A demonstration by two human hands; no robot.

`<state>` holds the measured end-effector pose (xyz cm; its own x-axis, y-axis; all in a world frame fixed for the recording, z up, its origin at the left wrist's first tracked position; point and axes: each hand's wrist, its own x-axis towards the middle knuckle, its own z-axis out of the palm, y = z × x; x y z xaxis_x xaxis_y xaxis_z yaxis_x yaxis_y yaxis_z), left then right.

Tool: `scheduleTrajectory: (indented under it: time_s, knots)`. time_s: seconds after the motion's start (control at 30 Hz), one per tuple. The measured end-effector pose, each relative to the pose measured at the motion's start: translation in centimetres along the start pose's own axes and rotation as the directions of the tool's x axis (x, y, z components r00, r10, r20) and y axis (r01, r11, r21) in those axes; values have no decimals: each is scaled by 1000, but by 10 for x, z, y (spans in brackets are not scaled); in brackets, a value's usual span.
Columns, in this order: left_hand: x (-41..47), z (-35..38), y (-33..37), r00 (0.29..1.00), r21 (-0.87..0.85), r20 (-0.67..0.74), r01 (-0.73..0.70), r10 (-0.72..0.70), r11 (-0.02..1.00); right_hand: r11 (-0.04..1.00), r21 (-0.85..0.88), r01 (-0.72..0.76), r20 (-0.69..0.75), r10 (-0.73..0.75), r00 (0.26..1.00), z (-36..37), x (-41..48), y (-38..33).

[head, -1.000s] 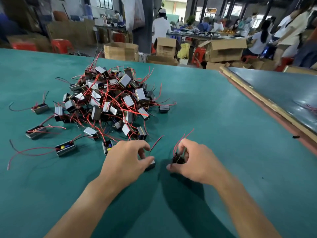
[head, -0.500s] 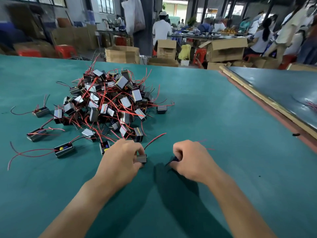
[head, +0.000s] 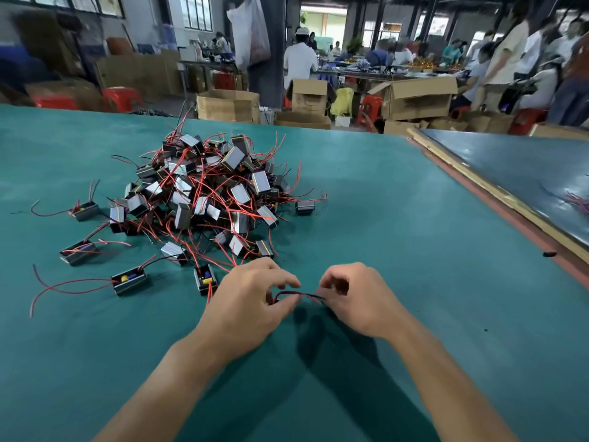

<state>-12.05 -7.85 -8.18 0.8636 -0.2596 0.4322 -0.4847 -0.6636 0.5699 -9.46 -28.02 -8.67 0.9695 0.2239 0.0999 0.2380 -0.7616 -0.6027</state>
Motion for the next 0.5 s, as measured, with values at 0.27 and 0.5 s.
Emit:
scheduleTrajectory:
  time_s: [0.27, 0.5]
  knots:
    - [1, 8, -4, 993, -94, 12, 120, -119, 988, 996, 93, -9, -63, 15, 998, 5, 2, 3]
    - [2, 9, -4, 975, -125, 45, 221, -217, 967, 988, 152, -39, -84, 52, 995, 6, 4, 5]
